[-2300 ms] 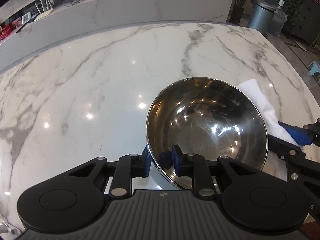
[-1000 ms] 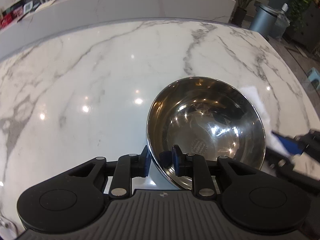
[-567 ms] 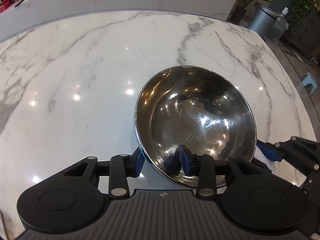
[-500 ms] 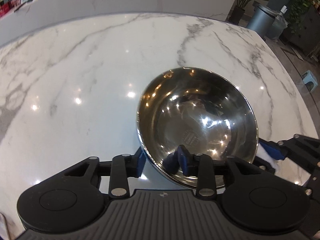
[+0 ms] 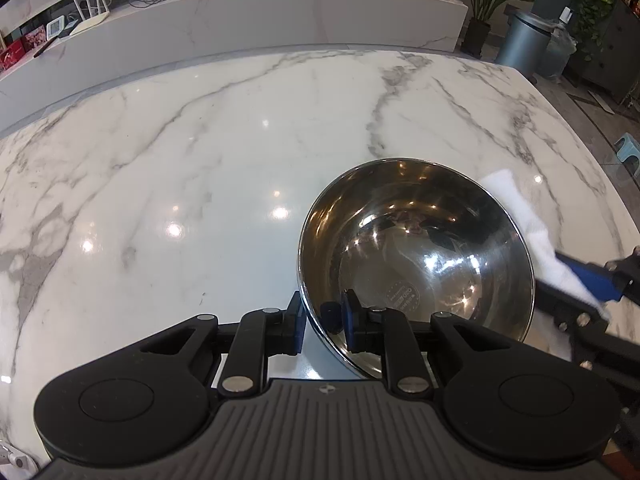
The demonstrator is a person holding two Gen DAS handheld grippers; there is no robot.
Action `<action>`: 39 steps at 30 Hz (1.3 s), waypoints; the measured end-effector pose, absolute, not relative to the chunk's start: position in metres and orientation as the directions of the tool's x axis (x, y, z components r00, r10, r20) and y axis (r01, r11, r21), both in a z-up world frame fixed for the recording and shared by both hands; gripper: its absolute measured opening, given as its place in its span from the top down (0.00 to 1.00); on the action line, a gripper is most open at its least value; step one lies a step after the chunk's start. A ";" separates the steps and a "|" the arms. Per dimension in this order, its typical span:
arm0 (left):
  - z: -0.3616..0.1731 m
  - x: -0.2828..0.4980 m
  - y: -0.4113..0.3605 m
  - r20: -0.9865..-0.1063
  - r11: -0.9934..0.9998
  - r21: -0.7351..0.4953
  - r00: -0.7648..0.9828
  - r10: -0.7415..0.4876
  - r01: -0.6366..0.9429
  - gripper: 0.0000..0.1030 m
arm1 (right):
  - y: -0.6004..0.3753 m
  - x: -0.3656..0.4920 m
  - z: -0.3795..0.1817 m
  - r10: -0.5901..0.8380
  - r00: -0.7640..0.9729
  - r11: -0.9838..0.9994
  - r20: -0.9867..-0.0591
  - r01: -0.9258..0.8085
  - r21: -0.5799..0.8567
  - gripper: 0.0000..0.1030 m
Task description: Clean bowl
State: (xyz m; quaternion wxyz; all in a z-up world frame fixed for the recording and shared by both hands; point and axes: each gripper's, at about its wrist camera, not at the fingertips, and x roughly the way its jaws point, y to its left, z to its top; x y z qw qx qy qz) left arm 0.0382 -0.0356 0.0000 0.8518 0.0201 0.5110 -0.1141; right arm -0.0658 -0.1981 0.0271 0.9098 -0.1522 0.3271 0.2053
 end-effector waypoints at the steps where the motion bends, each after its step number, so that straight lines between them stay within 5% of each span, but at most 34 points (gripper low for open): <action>1: 0.000 0.038 -0.035 -0.878 0.974 -0.092 0.445 -0.178 0.209 0.83 | -0.197 -0.065 0.025 0.274 0.694 0.867 -0.666 -0.478 -0.142 0.82; 8: -0.007 0.037 -0.032 -0.898 0.967 -0.179 0.372 -0.235 0.180 0.63 | -0.189 -0.064 0.014 0.266 0.667 0.853 -0.696 -0.500 -0.153 0.82; 39: -0.002 0.032 -0.042 -0.887 0.949 -0.095 0.406 -0.218 0.301 0.73 | -0.199 -0.063 0.026 0.260 0.707 0.870 -0.658 -0.467 -0.158 0.82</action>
